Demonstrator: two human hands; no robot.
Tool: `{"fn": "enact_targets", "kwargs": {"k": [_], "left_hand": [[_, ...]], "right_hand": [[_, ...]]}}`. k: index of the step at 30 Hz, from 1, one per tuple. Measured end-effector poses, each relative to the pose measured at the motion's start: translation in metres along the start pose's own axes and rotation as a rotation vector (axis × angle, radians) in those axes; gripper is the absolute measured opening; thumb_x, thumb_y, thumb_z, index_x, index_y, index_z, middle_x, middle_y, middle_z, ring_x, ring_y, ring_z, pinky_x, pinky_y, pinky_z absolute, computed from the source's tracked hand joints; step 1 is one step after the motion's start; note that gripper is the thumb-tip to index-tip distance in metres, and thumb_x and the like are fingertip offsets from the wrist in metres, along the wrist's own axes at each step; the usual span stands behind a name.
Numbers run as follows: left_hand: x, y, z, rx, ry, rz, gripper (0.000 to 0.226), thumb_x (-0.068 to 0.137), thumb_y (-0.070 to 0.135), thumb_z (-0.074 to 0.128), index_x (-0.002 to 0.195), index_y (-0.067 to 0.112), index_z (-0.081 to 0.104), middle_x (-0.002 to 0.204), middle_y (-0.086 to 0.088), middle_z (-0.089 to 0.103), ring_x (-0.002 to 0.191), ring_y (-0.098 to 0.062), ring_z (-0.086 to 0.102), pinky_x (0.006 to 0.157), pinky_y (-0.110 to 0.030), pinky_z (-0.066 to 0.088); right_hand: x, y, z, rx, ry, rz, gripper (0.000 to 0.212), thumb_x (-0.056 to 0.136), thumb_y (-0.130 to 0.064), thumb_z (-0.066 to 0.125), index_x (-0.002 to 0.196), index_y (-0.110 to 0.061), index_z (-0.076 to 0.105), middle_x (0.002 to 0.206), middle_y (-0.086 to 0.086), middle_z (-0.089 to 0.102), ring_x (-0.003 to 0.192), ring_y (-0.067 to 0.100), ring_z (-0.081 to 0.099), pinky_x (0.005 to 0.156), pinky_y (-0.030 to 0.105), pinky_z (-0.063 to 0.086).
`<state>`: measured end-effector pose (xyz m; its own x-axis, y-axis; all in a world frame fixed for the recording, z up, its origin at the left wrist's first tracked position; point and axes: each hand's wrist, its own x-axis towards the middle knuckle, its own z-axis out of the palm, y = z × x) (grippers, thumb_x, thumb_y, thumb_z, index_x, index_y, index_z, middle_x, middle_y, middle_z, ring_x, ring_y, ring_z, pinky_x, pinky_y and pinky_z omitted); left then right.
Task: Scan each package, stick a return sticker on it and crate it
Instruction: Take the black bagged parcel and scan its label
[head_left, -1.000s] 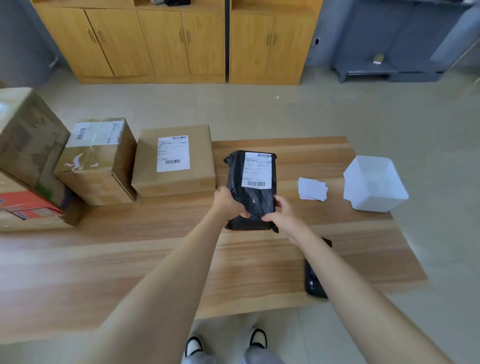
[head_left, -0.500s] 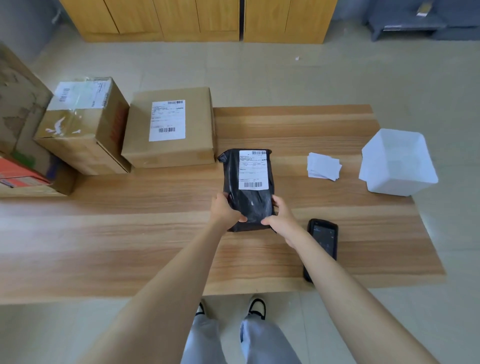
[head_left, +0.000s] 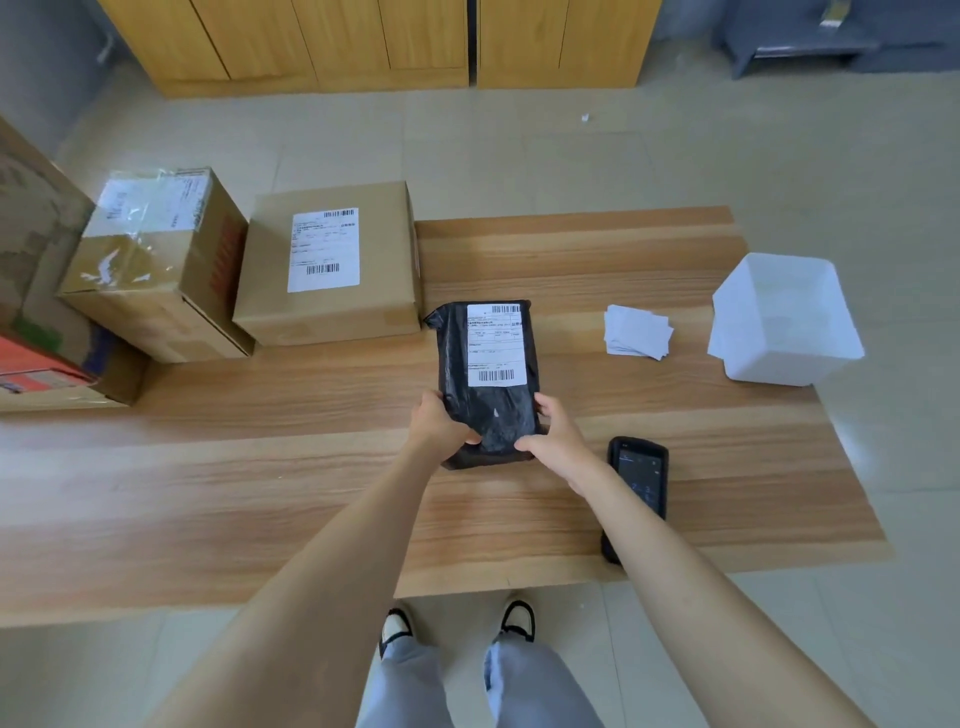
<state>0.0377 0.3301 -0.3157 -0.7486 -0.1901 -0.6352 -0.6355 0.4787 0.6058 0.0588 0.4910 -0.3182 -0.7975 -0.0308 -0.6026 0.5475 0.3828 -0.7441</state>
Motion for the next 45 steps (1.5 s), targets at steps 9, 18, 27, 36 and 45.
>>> {"fn": "enact_targets", "kwargs": {"k": [9,18,27,36,45], "left_hand": [[-0.006,0.006,-0.028,0.128,0.011,0.056,0.071,0.084,0.014,0.071,0.142,0.003,0.031,0.14,-0.016,0.041,0.125,-0.03,0.043,0.098,-0.038,0.039],[-0.016,0.001,-0.028,0.189,-0.046,0.054,0.068,0.085,0.014,0.07,0.141,0.003,0.032,0.139,-0.016,0.042,0.126,-0.033,0.043,0.103,-0.044,0.041],[-0.007,0.001,-0.018,0.198,-0.047,0.029,0.068,0.086,0.016,0.068,0.142,0.004,0.031,0.137,-0.015,0.044,0.12,-0.031,0.047,0.097,-0.041,0.044],[-0.004,0.009,-0.007,0.17,-0.043,0.034,0.057,0.088,0.013,0.066,0.134,0.003,0.035,0.116,-0.012,0.053,0.086,-0.019,0.047,0.066,-0.028,0.042],[-0.004,0.017,-0.014,0.175,-0.05,0.051,0.062,0.089,0.014,0.065,0.139,0.003,0.031,0.133,-0.015,0.048,0.111,-0.027,0.05,0.081,-0.033,0.042]], "right_hand": [[-0.036,0.036,-0.037,-0.02,0.275,0.036,0.068,0.084,-0.007,0.065,0.144,-0.017,0.035,0.149,0.003,0.034,0.134,0.021,0.035,0.097,0.027,0.033],[-0.05,0.1,-0.044,-0.019,0.427,0.232,0.113,0.054,-0.027,0.085,0.148,-0.018,0.022,0.142,0.007,0.038,0.128,0.029,0.041,0.104,0.049,0.04],[-0.033,0.13,-0.037,-0.076,0.456,0.37,0.134,0.036,-0.049,0.082,0.146,-0.022,0.01,0.136,0.013,0.045,0.12,0.035,0.048,0.098,0.052,0.043],[-0.041,0.11,-0.037,-0.059,0.427,0.37,0.087,0.06,-0.037,0.08,0.126,-0.012,0.029,0.114,0.006,0.054,0.099,0.027,0.056,0.081,0.04,0.05],[-0.046,0.071,-0.049,0.549,0.31,0.27,0.061,0.069,-0.02,0.084,0.114,-0.012,0.043,0.097,0.003,0.057,0.092,0.022,0.056,0.076,0.034,0.047]]}}
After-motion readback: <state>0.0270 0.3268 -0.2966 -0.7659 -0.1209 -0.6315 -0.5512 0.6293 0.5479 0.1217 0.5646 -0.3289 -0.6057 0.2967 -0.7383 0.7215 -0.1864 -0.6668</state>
